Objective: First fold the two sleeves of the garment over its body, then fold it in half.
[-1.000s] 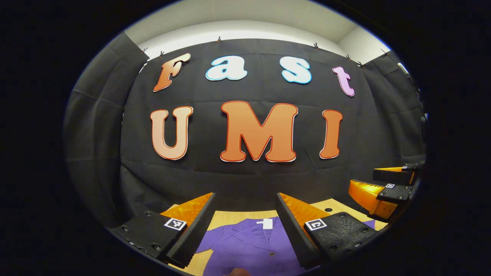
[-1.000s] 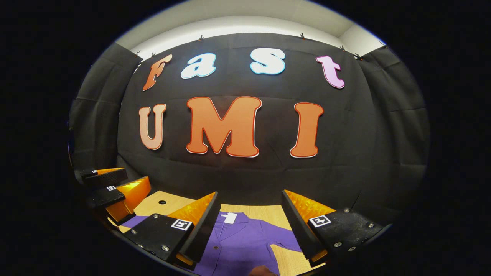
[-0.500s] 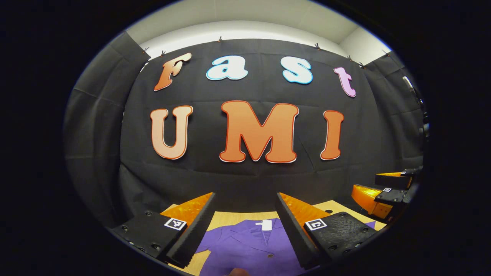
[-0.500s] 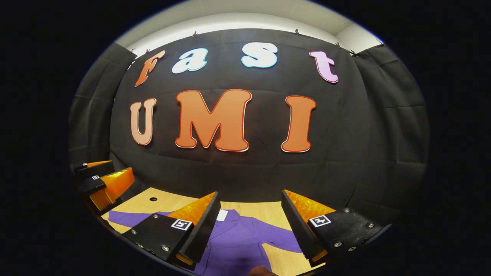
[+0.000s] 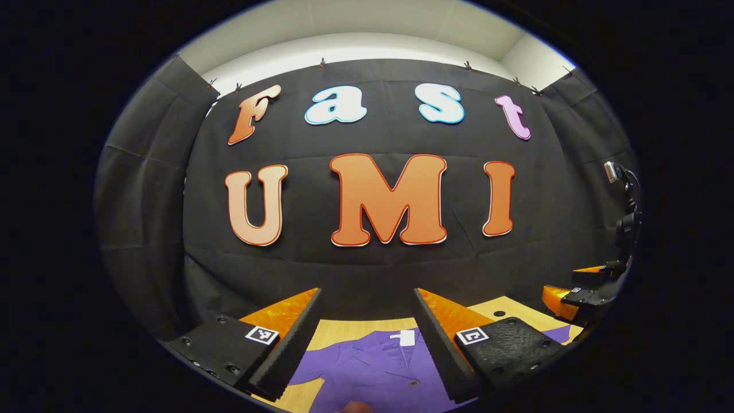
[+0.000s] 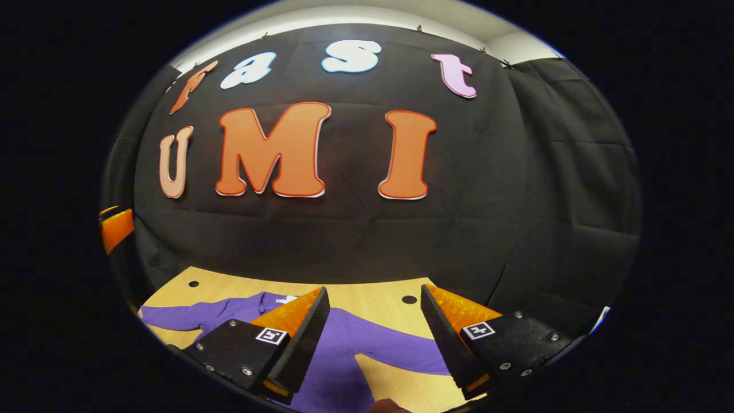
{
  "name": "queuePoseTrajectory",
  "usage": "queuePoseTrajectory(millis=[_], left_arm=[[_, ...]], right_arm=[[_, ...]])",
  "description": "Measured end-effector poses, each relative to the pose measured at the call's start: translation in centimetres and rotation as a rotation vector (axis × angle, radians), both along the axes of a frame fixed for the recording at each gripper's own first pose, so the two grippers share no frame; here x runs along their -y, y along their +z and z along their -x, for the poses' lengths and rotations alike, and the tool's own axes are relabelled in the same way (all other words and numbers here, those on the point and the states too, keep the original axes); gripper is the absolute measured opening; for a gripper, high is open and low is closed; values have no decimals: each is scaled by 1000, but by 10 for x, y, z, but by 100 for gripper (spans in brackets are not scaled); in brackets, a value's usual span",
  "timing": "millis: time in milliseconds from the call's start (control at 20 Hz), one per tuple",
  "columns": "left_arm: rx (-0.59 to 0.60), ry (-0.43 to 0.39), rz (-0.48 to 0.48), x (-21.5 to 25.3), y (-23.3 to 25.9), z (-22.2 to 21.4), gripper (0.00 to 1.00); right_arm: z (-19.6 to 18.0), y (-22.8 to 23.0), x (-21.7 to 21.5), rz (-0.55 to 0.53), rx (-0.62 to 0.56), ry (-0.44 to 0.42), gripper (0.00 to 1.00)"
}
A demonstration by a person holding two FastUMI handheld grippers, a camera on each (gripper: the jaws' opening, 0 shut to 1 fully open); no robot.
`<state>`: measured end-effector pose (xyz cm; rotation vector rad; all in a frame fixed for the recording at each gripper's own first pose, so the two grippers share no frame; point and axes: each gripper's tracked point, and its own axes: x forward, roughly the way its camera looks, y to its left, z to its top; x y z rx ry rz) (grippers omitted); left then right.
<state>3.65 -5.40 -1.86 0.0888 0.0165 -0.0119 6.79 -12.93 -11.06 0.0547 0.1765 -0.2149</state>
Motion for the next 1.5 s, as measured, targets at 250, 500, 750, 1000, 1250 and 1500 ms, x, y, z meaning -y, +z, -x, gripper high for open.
queuePoseTrajectory(millis=[250,500,750,1000,1250,1500], left_arm=[[-23,18,2,1,-6,0,96],[-56,39,0,4,-16,-2,97],[-98,65,0,7,-27,-5,97],[-136,91,-12,11,-39,-6,97],[-173,111,-60,19,-51,-2,96],[-239,122,-74,30,-73,7,94]], right_arm=[[-2,-41,59,-4,-81,-111,95],[0,-97,118,-56,-209,-231,96],[12,-155,179,-166,-375,-344,95],[29,-216,215,-295,-588,-386,97],[34,-266,225,-447,-796,-351,96],[46,-305,238,-531,-949,-301,97]])
